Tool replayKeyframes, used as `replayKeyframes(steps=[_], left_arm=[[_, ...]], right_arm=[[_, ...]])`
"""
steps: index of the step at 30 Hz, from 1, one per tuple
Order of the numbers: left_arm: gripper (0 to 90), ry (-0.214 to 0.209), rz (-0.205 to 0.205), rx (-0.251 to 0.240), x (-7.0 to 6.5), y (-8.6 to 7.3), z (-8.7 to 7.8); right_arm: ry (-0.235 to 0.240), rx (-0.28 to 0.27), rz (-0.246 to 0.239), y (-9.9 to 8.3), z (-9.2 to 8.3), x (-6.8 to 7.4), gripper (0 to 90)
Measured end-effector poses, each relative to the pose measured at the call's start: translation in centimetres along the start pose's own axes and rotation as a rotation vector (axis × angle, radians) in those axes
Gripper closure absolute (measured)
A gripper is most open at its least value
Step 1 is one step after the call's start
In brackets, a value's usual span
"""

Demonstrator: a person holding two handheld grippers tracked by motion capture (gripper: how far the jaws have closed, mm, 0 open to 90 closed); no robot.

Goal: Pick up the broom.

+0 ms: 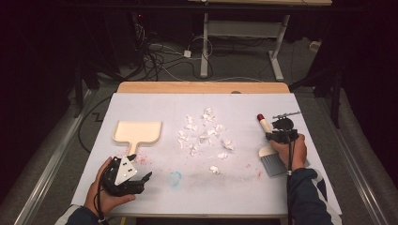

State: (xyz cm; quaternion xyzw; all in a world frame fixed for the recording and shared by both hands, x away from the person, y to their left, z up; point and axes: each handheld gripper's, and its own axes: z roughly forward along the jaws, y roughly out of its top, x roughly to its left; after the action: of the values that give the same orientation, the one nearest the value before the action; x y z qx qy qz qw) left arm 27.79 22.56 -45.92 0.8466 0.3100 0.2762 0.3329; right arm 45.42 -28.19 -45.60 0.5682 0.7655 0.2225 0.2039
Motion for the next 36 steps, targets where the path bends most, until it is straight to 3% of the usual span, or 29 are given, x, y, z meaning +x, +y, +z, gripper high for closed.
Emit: replayKeyframes(steps=[7,9,15,19,23,24,27,30,32,33,36], left_arm=[[20.8,0.004,-0.005,-0.003,0.1,0.0,-0.1],[20.8,0.005,-0.006,-0.003,0.1,0.0,-0.1],[20.8,0.004,-0.020,-0.015,0.1,0.0,-0.2],[20.8,0.010,-0.021,-0.019,0.2,0.1,-0.3],[20.9,-0.001,-0.042,-0.050,0.5,0.4,-0.5],[20.8,-0.026,-0.080,-0.049,0.7,0.9,-0.4],[20.9,-0.039,-0.108,-0.075,0.6,1.7,-0.5],[21.0,-0.087,-0.121,-0.137,0.1,3.6,-0.7],[21.2,-0.136,-0.120,-0.170,-0.6,5.1,-0.7],[21.2,-0.158,-0.115,-0.185,-1.0,5.9,-0.6],[21.4,-0.223,-0.080,-0.219,-2.7,8.4,0.1]], right_arm=[[0.018,-0.044,-0.003,-0.2,-0.4,-0.3,71.0],[0.044,-0.107,-0.007,-0.3,-1.3,-0.6,71.1],[0.082,-0.217,-0.081,-0.6,-3.6,-0.4,71.1],[0.086,-0.270,-0.089,-0.8,-4.9,-0.4,71.3],[0.110,-0.375,-0.082,-1.2,-7.5,-0.6,71.4],[0.114,-0.393,-0.083,-1.2,-8.0,-0.6,71.4],[0.122,-0.428,-0.081,-1.2,-8.9,-0.5,71.4],[0.138,-0.495,-0.079,-1.1,-10.9,0.2,71.4],[0.137,-0.513,-0.086,-1.1,-11.4,0.6,71.4],[0.135,-0.541,-0.106,-1.0,-12.3,1.7,71.4],[0.147,-0.569,-0.125,-1.1,-13.0,2.8,71.4]])
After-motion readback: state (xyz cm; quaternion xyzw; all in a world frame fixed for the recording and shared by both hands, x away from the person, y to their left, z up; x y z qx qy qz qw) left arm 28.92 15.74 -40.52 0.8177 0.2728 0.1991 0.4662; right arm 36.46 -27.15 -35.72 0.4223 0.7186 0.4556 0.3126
